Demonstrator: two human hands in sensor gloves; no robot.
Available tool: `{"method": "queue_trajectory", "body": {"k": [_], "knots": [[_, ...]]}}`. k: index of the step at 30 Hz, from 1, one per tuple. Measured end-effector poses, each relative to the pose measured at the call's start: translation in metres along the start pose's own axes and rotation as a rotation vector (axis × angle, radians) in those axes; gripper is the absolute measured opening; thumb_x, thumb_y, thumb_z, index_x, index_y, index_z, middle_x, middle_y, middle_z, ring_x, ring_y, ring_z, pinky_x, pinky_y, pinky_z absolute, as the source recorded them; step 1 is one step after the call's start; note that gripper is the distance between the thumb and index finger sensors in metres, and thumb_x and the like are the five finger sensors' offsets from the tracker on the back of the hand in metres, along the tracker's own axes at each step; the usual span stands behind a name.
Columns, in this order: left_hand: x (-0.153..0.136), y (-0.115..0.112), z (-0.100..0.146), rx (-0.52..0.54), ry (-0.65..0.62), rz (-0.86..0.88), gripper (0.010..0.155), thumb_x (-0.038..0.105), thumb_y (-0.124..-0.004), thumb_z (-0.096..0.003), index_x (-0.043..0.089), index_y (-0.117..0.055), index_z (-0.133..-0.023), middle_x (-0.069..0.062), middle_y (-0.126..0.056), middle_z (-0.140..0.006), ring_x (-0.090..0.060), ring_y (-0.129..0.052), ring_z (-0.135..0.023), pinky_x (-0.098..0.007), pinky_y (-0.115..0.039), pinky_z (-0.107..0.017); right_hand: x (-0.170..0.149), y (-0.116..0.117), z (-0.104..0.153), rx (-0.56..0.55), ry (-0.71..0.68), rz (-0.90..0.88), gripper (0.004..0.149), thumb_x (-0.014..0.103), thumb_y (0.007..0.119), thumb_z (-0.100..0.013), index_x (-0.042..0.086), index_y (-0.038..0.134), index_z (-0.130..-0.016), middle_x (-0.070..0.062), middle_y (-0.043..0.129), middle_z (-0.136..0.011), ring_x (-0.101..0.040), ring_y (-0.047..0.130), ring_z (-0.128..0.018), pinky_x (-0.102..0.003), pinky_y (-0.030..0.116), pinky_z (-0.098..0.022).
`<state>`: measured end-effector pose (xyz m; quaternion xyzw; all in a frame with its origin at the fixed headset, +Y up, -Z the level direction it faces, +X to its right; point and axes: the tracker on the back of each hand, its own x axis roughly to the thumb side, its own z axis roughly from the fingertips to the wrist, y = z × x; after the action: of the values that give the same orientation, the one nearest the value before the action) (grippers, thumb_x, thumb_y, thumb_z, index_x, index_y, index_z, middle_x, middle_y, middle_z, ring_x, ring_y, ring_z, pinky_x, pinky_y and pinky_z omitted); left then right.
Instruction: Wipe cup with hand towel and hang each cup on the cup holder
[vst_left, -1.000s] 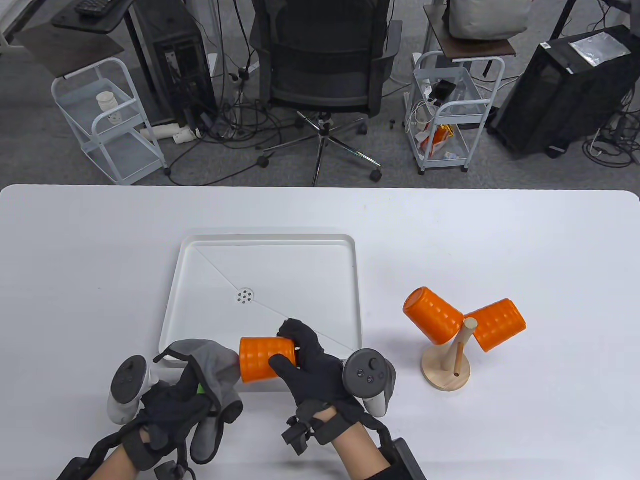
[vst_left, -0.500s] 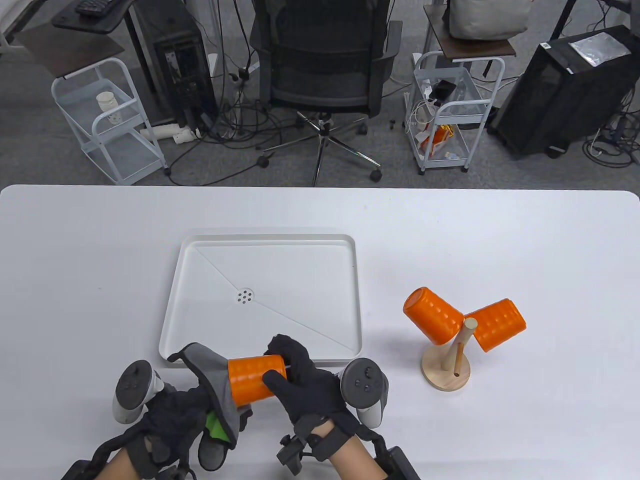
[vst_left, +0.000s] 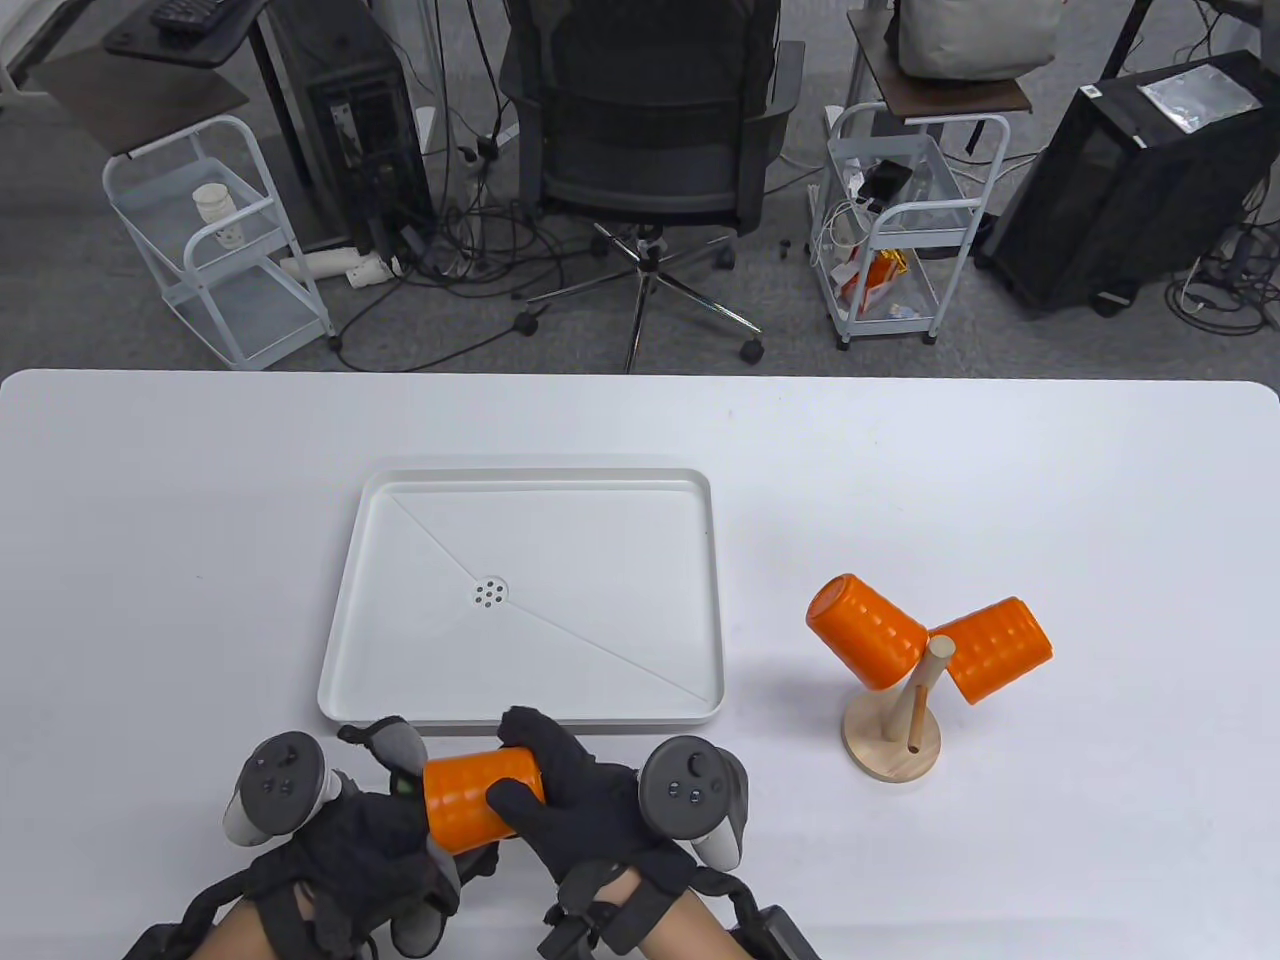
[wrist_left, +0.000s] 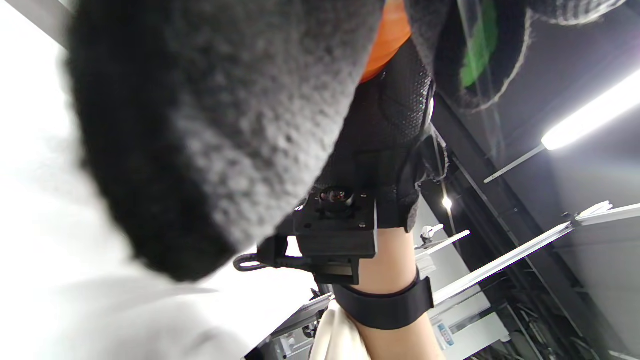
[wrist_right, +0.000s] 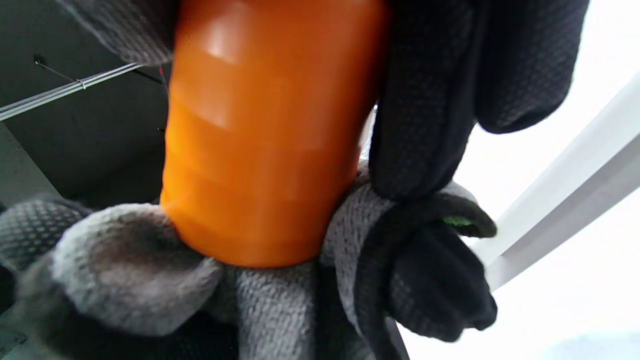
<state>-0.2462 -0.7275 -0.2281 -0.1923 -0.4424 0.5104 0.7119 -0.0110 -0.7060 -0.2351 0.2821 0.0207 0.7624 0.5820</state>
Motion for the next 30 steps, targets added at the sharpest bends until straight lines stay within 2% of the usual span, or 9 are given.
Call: {"method": "queue_trajectory", "body": {"k": [5, 11, 19, 22, 24, 26, 30], "knots": [[-0.003, 0.0, 0.0, -0.006, 0.027, 0.005, 0.086, 0.08, -0.059, -0.0391, 0.032, -0.054, -0.11, 0.012, -0.048, -0.121, -0.038, -0.095, -0.076, -0.063, -0.074, -0.059, 0.0, 0.005, 0.001, 0.005, 0.006, 0.034, 0.082, 0.06, 0.067, -0.049, -0.001, 0.05, -0.1, -0.03, 0.077, -0.085, -0.032, 0.107, -0.046, -0.055, 0.086, -0.047], [-0.01, -0.001, -0.001, -0.043, 0.037, 0.097, 0.088, 0.083, -0.052, -0.0413, 0.031, -0.05, -0.112, 0.011, -0.045, -0.121, -0.036, -0.097, -0.074, -0.06, -0.079, -0.055, 0.001, 0.009, 0.001, 0.022, -0.029, 0.084, 0.081, 0.058, 0.067, -0.049, 0.0, 0.047, -0.102, -0.029, 0.074, -0.089, -0.034, 0.105, -0.049, -0.058, 0.084, -0.048], [-0.025, -0.001, -0.002, -0.127, -0.012, 0.318, 0.089, 0.085, -0.039, -0.0455, 0.029, -0.042, -0.115, 0.008, -0.041, -0.123, -0.03, -0.098, -0.075, -0.055, -0.083, -0.055, 0.008, 0.014, 0.003, 0.044, -0.117, 0.18, 0.08, 0.054, 0.069, -0.049, 0.004, 0.039, -0.104, -0.028, 0.064, -0.098, -0.04, 0.099, -0.061, -0.062, 0.077, -0.055], [-0.029, -0.002, -0.002, -0.154, -0.04, 0.383, 0.09, 0.086, -0.035, -0.0465, 0.028, -0.04, -0.116, 0.006, -0.04, -0.123, -0.029, -0.098, -0.076, -0.054, -0.083, -0.056, 0.011, 0.014, 0.003, 0.041, -0.15, 0.219, 0.08, 0.054, 0.07, -0.049, 0.005, 0.039, -0.104, -0.027, 0.063, -0.098, -0.04, 0.099, -0.061, -0.063, 0.077, -0.056], [-0.028, 0.0, -0.002, -0.135, -0.019, 0.357, 0.09, 0.086, -0.039, -0.0449, 0.029, -0.042, -0.115, 0.008, -0.042, -0.123, -0.032, -0.096, -0.077, -0.056, -0.08, -0.057, 0.011, 0.014, 0.003, 0.039, -0.146, 0.222, 0.08, 0.053, 0.07, -0.049, 0.004, 0.039, -0.103, -0.029, 0.063, -0.097, -0.041, 0.099, -0.06, -0.063, 0.077, -0.055], [-0.022, 0.002, -0.001, -0.053, 0.003, 0.258, 0.092, 0.085, -0.044, -0.0397, 0.03, -0.05, -0.113, 0.008, -0.05, -0.121, -0.034, -0.096, -0.076, -0.06, -0.076, -0.058, 0.012, 0.013, 0.003, 0.029, -0.147, 0.236, 0.08, 0.053, 0.07, -0.049, 0.003, 0.04, -0.103, -0.03, 0.064, -0.096, -0.041, 0.101, -0.057, -0.062, 0.079, -0.053], [-0.008, 0.006, 0.0, -0.042, 0.007, 0.09, 0.091, 0.084, -0.052, -0.0368, 0.031, -0.054, -0.111, 0.009, -0.051, -0.121, -0.039, -0.093, -0.077, -0.064, -0.072, -0.06, 0.011, 0.013, 0.003, 0.022, -0.105, 0.172, 0.081, 0.054, 0.069, -0.049, 0.0, 0.042, -0.101, -0.032, 0.068, -0.092, -0.038, 0.104, -0.051, -0.06, 0.082, -0.05]]}}
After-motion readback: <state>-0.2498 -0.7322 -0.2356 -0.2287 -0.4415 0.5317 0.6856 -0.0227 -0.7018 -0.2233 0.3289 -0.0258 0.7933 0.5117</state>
